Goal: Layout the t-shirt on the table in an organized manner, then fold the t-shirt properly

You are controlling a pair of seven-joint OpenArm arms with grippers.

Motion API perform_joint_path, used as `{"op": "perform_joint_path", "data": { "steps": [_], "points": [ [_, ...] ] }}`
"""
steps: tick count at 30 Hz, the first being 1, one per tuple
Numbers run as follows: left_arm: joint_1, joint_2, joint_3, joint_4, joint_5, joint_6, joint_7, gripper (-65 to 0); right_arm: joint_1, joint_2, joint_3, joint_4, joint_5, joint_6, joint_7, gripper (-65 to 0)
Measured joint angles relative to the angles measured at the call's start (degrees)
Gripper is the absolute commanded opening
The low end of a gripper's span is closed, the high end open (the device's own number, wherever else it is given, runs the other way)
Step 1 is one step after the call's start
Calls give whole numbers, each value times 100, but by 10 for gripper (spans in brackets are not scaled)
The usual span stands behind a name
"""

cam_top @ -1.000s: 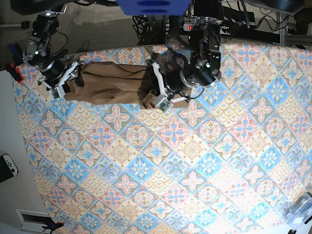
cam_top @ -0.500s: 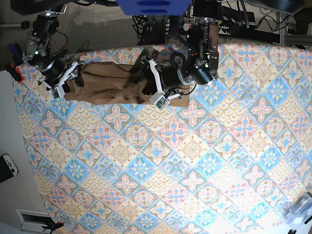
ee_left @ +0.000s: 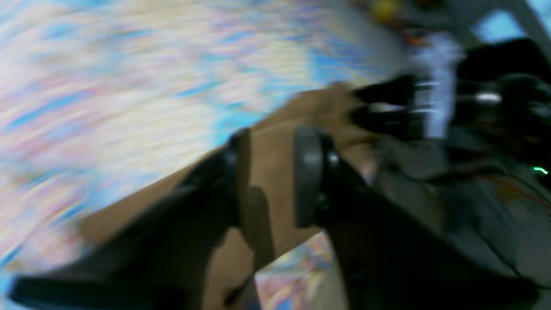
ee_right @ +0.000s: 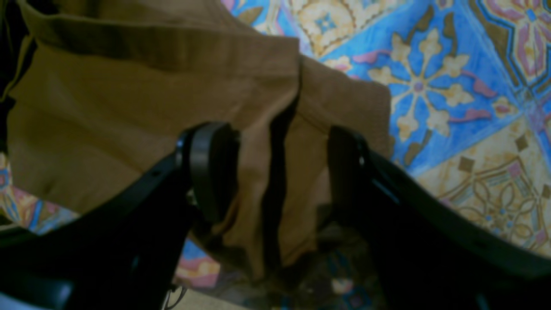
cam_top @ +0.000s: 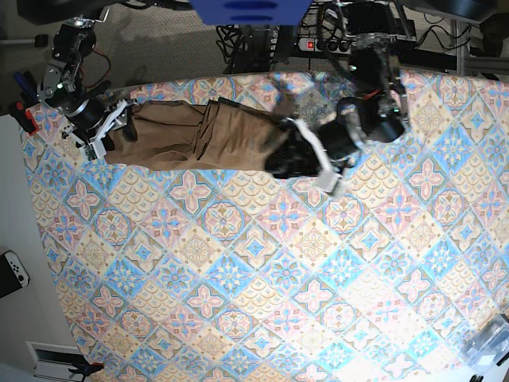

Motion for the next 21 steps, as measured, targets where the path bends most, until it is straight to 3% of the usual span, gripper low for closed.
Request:
{"op": "perform_joint_path", "data": {
  "steps": [4,10,17,21],
  "points": [
    [-46,-81,184,-876,2,-4,-7,-650,0,2,0,0,0,0,2,-316],
    [-168,-286,962,-2041,157,-31,-59,-650,-2,0,2,2,0,0,0,-316],
    [-48,-317,1014,-2293,647,-24,-778,-650,-15,-17,31,457,-15,2,-17,-316],
    [-44,-317,1012,-2293,647,-24,-789,-650,0,-17,31,785,22,0,17,-312]
  ]
}}
